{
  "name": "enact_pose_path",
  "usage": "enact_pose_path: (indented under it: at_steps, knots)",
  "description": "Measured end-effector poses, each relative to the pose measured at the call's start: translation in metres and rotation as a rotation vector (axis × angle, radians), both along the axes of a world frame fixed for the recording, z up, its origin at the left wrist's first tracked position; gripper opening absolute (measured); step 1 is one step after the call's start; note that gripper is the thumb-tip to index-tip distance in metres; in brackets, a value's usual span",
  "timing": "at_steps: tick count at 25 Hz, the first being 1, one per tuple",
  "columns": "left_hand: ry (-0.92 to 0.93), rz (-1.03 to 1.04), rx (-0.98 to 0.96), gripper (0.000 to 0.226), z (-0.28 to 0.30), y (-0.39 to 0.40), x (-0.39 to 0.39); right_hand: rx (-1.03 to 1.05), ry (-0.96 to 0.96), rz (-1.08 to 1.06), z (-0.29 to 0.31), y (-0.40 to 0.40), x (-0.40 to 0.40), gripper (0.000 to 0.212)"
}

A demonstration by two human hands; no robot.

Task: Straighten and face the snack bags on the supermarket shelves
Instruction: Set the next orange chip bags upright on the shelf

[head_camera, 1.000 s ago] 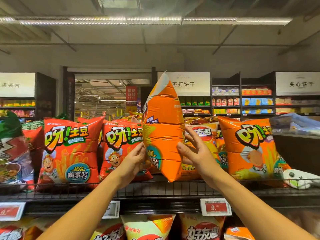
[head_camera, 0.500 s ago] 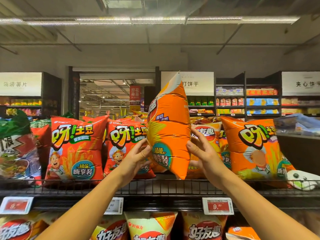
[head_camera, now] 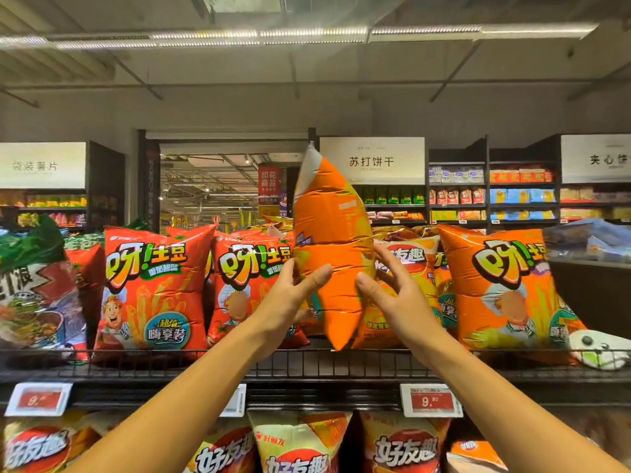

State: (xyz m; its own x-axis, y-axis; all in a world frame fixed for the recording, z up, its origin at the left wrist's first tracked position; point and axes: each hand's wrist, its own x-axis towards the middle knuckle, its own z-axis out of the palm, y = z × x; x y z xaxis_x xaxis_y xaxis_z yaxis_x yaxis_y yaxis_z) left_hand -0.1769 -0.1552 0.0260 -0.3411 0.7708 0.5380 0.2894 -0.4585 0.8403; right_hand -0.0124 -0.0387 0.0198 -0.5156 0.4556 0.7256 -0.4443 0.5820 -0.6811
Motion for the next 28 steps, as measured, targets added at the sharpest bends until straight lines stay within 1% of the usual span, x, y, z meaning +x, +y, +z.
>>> enact_pose_path:
  at_steps: [2,3,4,6,8,9,11,12,13,14,15,17,20,23,26,28]
  knots:
    - [-0.003,0.02,0.04,0.106,0.0,0.003,0.001,0.084,-0.008,-0.024,-0.001,0.0,-0.001,0.051]
    - [-0.031,0.027,0.066,0.111,0.001,0.003,-0.001,0.112,-0.002,-0.027,-0.001,0.001,0.0,0.043]
    - [-0.07,0.015,0.079,0.113,0.0,0.002,-0.004,0.124,0.011,-0.038,0.001,0.004,0.002,0.039]
    - [-0.142,-0.094,0.055,0.11,-0.003,-0.002,-0.015,0.1,0.047,-0.099,0.005,0.011,0.005,0.04]
    - [-0.215,-0.271,-0.025,0.099,-0.012,-0.011,-0.024,0.025,0.05,-0.101,0.008,0.02,0.008,0.034]
    - [-0.253,-0.335,-0.064,0.093,-0.016,-0.014,-0.027,-0.03,0.016,-0.054,0.008,0.024,0.009,0.036]
    - [-0.271,-0.423,-0.095,0.08,-0.02,-0.018,-0.032,-0.189,-0.099,0.106,0.006,0.031,0.009,0.067]
    - [-0.254,-0.454,-0.089,0.072,-0.02,-0.019,-0.032,-0.252,-0.147,0.181,0.004,0.033,0.009,0.074]
    - [-0.234,-0.472,-0.08,0.064,-0.018,-0.021,-0.032,-0.279,-0.174,0.234,0.002,0.035,0.009,0.073]
    - [-0.221,-0.461,-0.077,0.06,-0.015,-0.022,-0.031,-0.272,-0.19,0.261,0.001,0.034,0.009,0.069]
    - [-0.221,-0.425,-0.076,0.062,-0.013,-0.024,-0.032,-0.247,-0.204,0.264,0.0,0.034,0.009,0.065]
    - [-0.214,-0.366,-0.077,0.072,-0.011,-0.024,-0.037,-0.194,-0.207,0.238,-0.001,0.031,0.01,0.058]
    - [-0.152,-0.315,-0.098,0.085,-0.011,-0.022,-0.035,-0.169,-0.191,0.222,0.0,0.029,0.011,0.046]
    - [-0.101,-0.209,-0.096,0.095,-0.013,-0.02,-0.029,-0.161,-0.2,0.222,-0.001,0.027,0.01,0.046]
    - [-0.076,-0.141,-0.15,0.089,-0.011,-0.022,-0.024,-0.165,-0.22,0.195,-0.003,0.025,0.01,0.049]
    - [-0.074,-0.156,-0.184,0.08,-0.009,-0.024,-0.023,-0.169,-0.233,0.181,-0.003,0.024,0.011,0.049]
